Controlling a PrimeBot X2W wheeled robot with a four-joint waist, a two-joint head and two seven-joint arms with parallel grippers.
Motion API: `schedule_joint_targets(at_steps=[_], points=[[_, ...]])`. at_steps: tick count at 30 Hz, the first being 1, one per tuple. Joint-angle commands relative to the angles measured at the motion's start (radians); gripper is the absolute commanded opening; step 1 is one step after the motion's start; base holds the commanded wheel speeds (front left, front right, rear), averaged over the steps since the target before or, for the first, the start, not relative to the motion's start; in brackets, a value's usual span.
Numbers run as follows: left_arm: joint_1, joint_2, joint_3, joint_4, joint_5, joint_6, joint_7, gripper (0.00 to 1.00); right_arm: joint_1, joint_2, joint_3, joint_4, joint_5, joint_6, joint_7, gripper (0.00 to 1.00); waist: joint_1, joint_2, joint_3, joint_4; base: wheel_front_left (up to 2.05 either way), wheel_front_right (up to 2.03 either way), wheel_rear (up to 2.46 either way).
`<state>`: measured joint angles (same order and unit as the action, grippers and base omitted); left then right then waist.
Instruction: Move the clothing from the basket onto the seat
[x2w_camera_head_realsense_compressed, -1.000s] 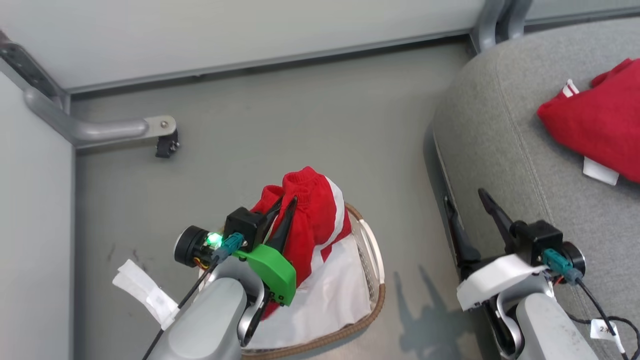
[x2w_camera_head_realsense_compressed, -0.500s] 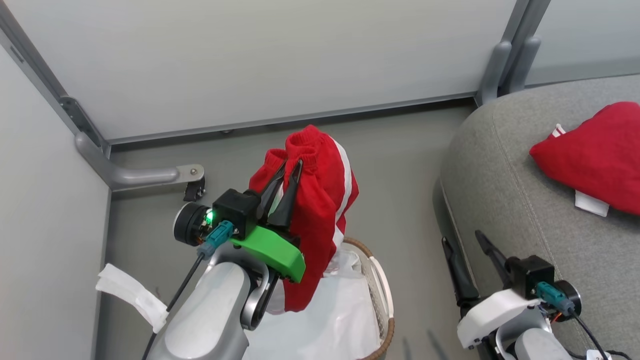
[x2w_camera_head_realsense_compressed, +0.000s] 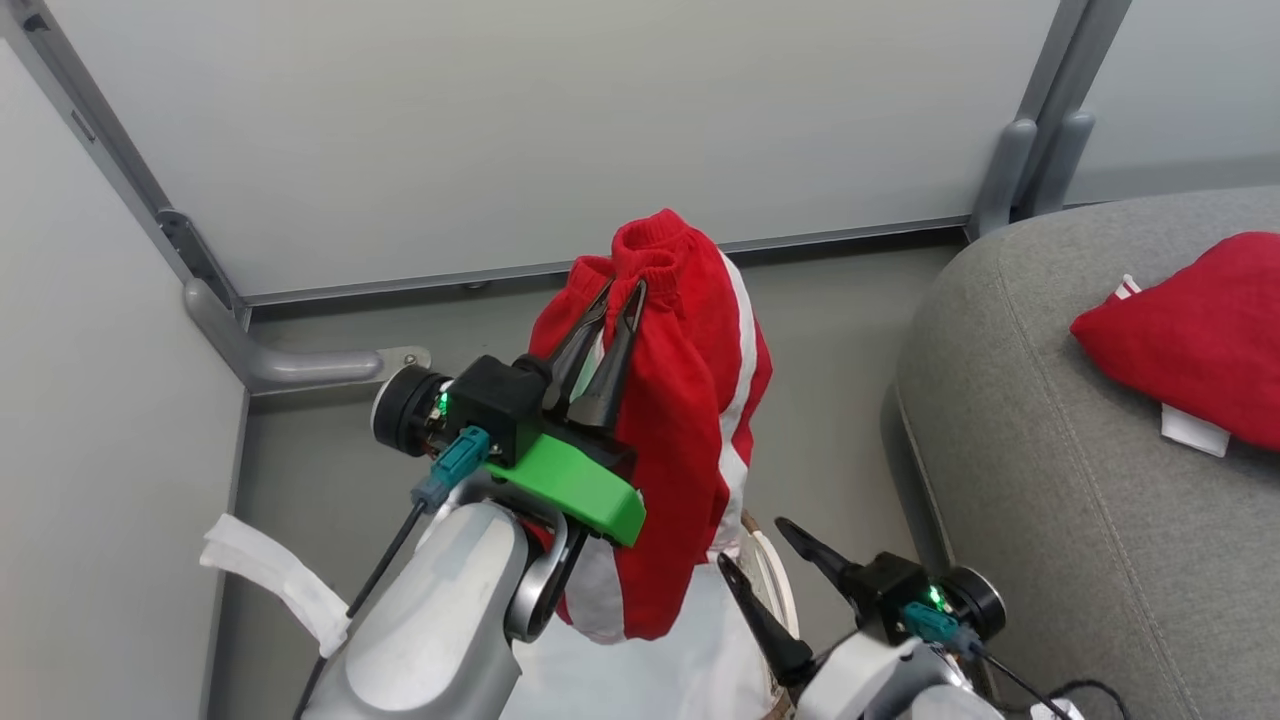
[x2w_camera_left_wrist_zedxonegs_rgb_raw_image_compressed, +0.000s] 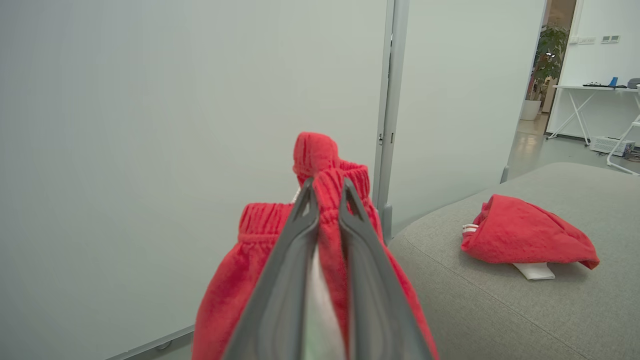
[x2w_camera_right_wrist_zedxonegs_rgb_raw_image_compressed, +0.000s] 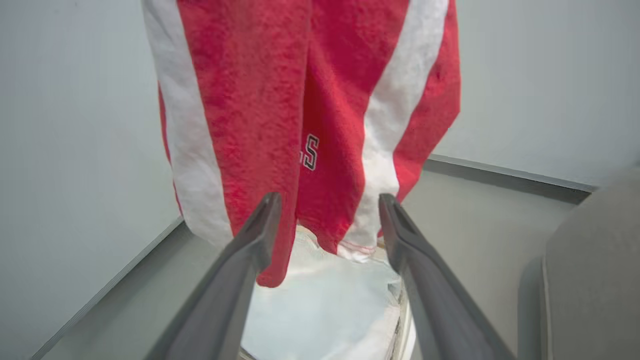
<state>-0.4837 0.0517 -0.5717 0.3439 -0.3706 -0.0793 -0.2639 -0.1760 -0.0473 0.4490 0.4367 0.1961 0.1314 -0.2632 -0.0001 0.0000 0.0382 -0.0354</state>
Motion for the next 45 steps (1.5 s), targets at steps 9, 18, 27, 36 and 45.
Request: schedule_joint_targets(at_steps=[9, 18, 27, 36, 45], points=[[-0.048, 0.001, -0.086, -0.034, -0.042, -0.005, -0.001, 0.00, -0.209, -0.005, 0.149, 0.064, 0.020, -0.001, -0.002, 1.00, 0.0001, 0.0000, 0.041, 0.080, 0.00, 0.00, 0.00], [-0.074, 0.000, -0.156, -0.030, -0.094, 0.015, -0.001, 0.00, -0.281, -0.005, 0.231, 0.117, 0.105, -0.001, -0.002, 0.00, 0.0001, 0.0000, 0.051, 0.149, 0.00, 0.00, 0.00], [-0.063, 0.000, -0.154, -0.017, -0.105, 0.037, -0.001, 0.00, -0.251, -0.006, 0.246, 0.118, 0.129, -0.001, -0.002, 0.00, 0.0001, 0.0000, 0.050, 0.145, 0.00, 0.00, 0.00], [-0.031, 0.002, -0.113, 0.000, -0.070, 0.040, 0.000, 1.00, -0.187, -0.005, 0.166, 0.042, 0.097, -0.001, -0.002, 0.00, 0.0001, 0.0000, 0.047, 0.070, 0.00, 0.00, 0.00], [0.027, 0.029, -0.034, 0.009, 0.017, 0.003, 0.000, 1.00, -0.094, -0.005, 0.016, -0.091, 0.033, -0.001, -0.002, 0.00, 0.0001, 0.0000, 0.071, -0.088, 0.00, 0.00, 0.00]])
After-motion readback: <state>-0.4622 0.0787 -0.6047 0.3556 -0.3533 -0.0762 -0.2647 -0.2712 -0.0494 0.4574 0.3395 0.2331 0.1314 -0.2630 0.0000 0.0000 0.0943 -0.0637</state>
